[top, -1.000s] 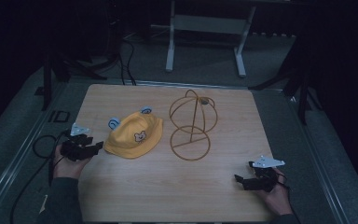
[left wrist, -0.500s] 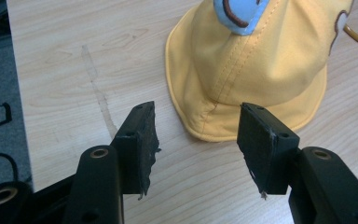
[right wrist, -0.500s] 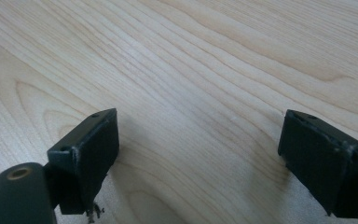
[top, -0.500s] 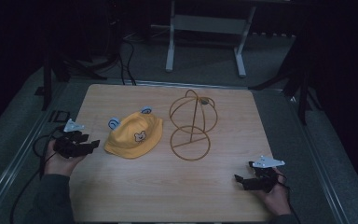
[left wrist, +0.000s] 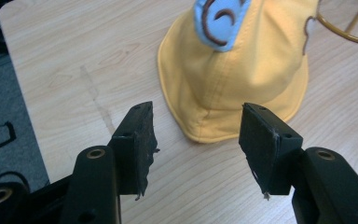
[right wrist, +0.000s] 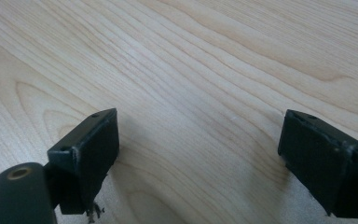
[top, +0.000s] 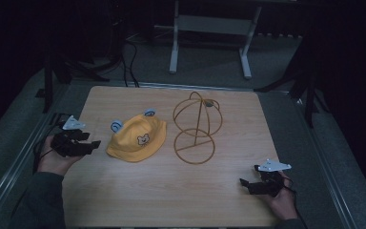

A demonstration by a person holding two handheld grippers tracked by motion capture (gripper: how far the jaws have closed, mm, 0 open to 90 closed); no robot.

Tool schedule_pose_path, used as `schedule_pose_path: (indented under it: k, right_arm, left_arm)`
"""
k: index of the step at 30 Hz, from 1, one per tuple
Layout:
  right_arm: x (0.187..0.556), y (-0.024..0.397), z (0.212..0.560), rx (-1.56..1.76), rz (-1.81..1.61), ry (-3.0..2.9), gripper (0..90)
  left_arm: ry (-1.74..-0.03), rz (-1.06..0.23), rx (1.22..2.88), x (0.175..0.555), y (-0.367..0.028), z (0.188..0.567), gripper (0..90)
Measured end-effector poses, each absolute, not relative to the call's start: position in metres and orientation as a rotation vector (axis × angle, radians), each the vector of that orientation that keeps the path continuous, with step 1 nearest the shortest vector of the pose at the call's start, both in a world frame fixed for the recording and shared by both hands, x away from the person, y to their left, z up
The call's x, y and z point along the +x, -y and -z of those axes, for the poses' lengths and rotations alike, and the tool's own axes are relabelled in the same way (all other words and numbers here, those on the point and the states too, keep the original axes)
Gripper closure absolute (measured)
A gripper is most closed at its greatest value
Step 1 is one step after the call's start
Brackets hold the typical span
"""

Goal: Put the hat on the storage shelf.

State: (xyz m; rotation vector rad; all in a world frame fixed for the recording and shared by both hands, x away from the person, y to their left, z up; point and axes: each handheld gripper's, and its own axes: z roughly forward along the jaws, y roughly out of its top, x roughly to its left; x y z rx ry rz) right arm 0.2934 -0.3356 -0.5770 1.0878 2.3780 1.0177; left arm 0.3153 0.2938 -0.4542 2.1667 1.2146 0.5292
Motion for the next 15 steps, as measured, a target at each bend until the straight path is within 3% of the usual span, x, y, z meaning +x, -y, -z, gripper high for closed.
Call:
schedule_pose_path:
  k: [15]
  right_arm:
    - [0.294, 0.336, 0.577, 1.089, -1.018, -2.372, 13.5]
  left_arm:
    - [-1.071, -0.529, 2.278, 0.336, -0.274, 0.43, 46.8]
